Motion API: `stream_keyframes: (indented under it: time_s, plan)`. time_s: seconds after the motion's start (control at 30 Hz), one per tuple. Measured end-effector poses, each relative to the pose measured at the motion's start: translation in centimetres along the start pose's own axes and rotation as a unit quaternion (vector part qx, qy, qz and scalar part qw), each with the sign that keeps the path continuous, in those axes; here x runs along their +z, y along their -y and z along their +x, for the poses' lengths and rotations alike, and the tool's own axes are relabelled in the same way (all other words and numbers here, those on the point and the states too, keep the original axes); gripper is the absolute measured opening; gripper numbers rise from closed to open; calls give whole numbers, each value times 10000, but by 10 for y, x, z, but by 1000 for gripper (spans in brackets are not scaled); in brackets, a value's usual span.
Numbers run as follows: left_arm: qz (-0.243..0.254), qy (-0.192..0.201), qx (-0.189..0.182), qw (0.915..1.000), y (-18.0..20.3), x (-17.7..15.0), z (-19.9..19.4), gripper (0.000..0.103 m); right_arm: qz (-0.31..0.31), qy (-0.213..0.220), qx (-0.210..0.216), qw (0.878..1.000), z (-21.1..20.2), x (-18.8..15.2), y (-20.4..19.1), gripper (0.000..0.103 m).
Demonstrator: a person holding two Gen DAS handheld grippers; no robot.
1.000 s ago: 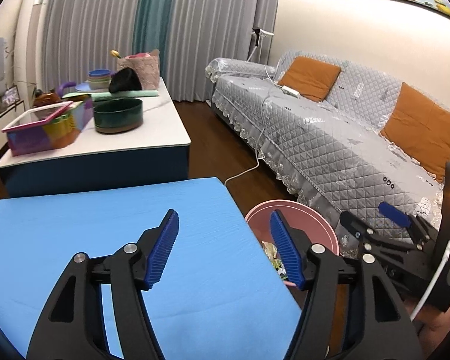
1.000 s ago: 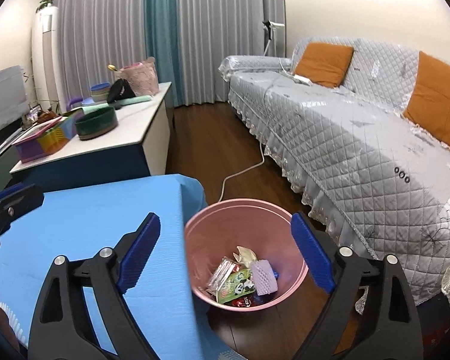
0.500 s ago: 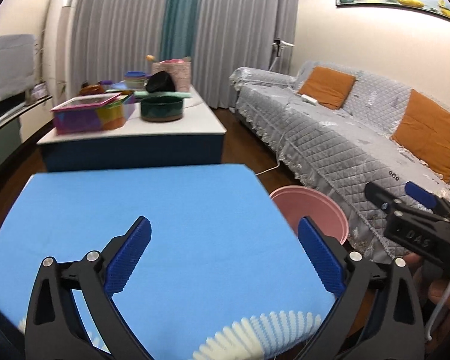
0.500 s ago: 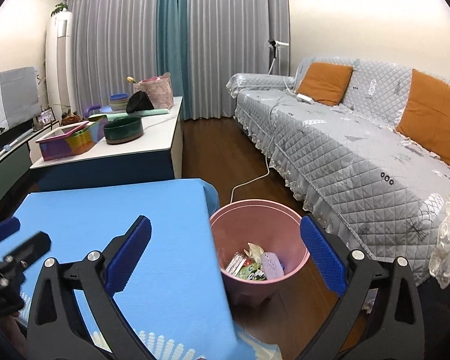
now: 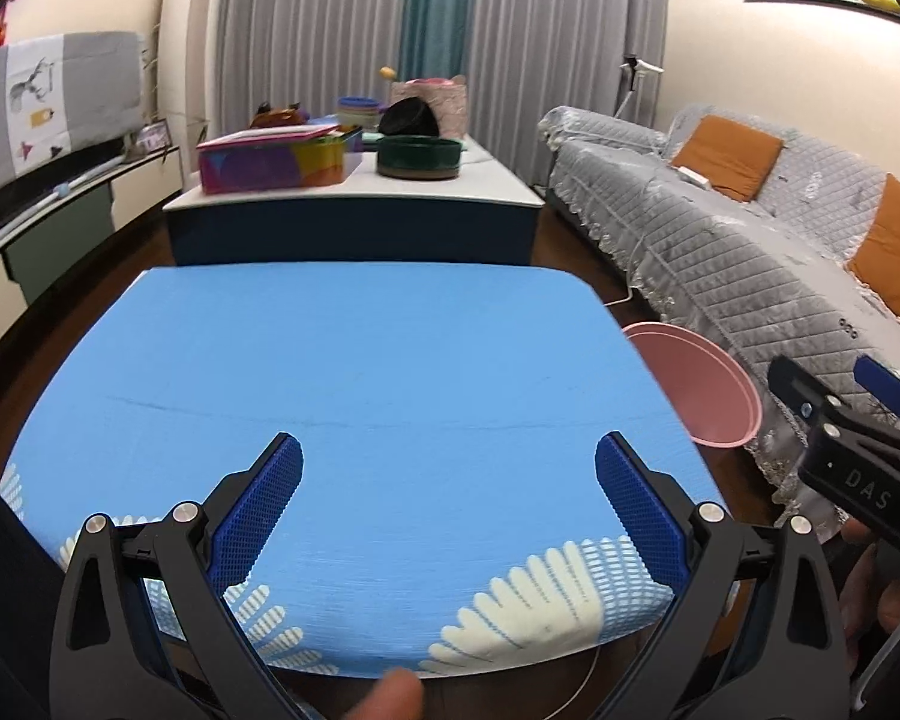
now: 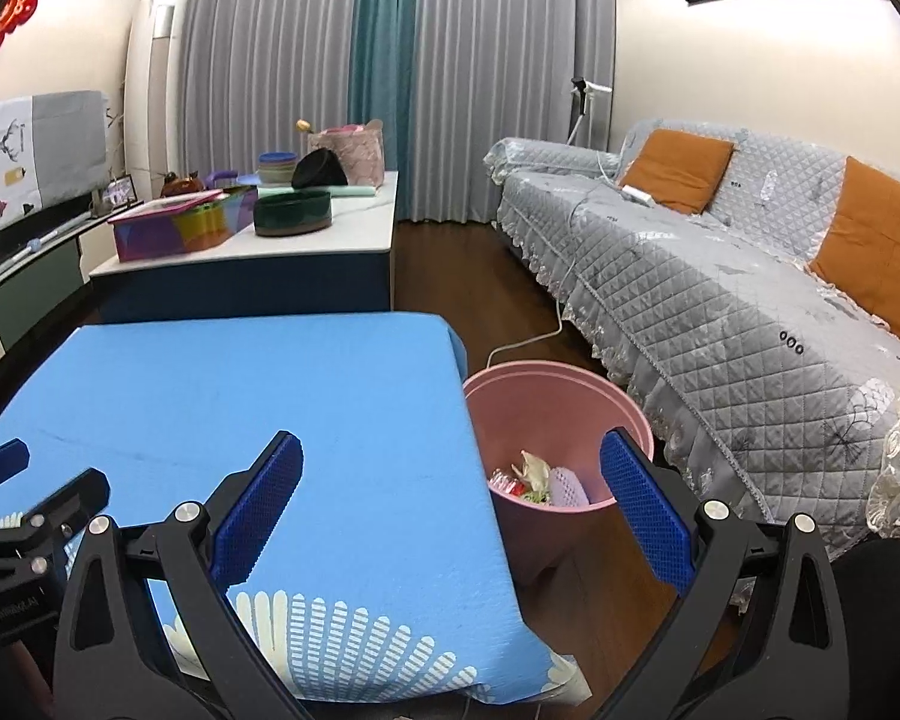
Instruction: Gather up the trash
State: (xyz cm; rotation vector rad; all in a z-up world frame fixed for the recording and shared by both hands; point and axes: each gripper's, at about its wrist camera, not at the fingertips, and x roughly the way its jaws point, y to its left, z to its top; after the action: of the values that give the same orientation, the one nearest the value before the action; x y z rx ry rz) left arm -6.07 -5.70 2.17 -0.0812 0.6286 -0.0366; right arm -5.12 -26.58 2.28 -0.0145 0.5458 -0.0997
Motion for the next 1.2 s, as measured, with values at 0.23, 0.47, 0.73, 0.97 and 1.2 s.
stream_keyframes:
  time_s: [0.23,0.47,0.73,0.97,1.2]
  plan:
    - [-145,-125,124,9997,-8,-4,11,95,-81,-110,89,9999,10,-2,-8,98]
    - [-155,-113,147,9997,-8,-5,12,95,-150,-152,103,9997,13,-3,-12,98]
    - [-121,-96,118,9998,-6,-5,11,95,-136,-143,73,9998,12,-3,-9,98]
    - [-130,-95,119,9998,-6,-6,10,95,-160,-132,88,9997,12,-3,-10,98]
    - [-134,-99,115,9998,-5,-6,9,95,-167,-131,85,9997,12,-4,-10,98]
